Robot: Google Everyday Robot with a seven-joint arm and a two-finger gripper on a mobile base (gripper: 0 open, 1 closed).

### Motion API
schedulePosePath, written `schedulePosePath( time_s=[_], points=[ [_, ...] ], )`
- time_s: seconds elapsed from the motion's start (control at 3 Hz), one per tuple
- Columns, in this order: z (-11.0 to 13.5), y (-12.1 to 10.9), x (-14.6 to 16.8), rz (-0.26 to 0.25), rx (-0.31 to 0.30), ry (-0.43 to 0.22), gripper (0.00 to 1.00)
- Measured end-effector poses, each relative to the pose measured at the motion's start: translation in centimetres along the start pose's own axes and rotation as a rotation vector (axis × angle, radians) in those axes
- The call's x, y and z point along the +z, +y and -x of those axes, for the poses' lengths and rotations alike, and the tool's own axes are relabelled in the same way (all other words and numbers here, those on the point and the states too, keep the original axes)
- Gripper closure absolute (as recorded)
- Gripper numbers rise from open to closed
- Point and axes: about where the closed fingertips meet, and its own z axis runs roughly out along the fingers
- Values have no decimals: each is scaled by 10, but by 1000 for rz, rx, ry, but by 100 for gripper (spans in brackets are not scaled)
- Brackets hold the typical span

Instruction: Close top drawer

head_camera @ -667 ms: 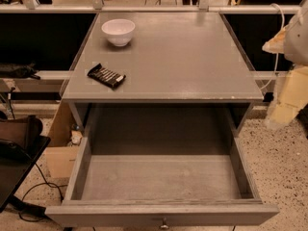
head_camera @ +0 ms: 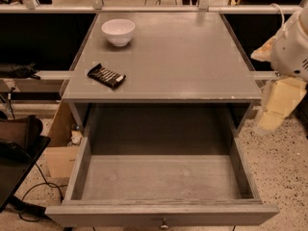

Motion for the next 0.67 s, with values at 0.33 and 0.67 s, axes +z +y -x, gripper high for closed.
schedulePosePath(
  time_s=[0.33,0.67],
  points=[
    [-4,24,33,15,12,-56,16],
    [-41,80,91,38,158,-114,47]
  ],
)
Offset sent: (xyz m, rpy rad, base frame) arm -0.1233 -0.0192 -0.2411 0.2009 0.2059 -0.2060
